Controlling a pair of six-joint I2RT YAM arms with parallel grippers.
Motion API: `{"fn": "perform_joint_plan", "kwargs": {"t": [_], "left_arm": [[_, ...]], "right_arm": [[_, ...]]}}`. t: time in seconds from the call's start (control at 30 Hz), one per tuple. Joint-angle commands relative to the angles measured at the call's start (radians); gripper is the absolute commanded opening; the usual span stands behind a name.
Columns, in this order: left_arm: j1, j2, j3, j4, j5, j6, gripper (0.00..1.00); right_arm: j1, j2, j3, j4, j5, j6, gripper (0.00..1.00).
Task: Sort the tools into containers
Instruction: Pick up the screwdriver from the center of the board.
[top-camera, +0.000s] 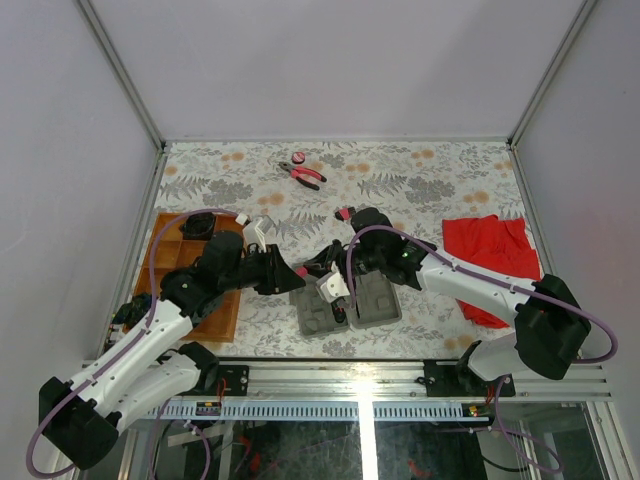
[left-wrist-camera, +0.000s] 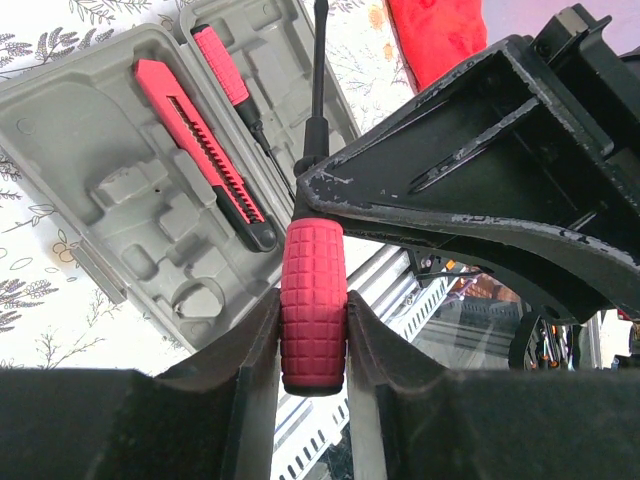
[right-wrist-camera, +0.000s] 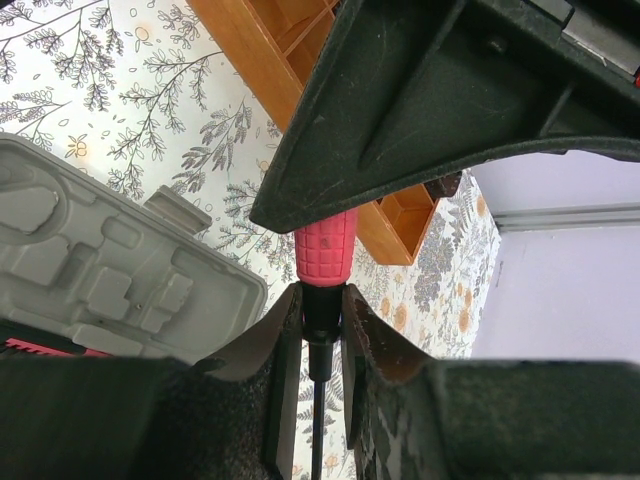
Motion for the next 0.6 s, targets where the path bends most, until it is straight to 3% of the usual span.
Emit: {"fn": "perform_joint_plan", "kwargs": {"t": [0.0,0.17,0.33,0.5,0.57], "left_arm": [[-0.007,-0.011,-0.008,0.068,0.012,0.009,0.00],[-0.006,-0.024,0.001,0.054,-0.017,0.019,0.00],[-0.006,-0.038,0.006,0.045,-0.053,0.020,0.00],[-0.007,-0.073,0.011,0.041,-0.112,0.018,0.00],[-0.007,-0.094,0.010,0.046,-0.143,0.019,0.00]], "right_arm": [[0.009,-0.022,0.047,0.019,-0.049,0.000,0.27],[0.010,-0.068,-0.028,0.114,-0.014,0.075,0.59],[0.009,-0.129,-0.150,0.341,0.022,0.264,0.67],[0.009,-0.180,-0.321,0.840,0.265,0.867,0.67],[0.010,-0.193,-0.326,0.862,0.438,1.084,0.66]]}}
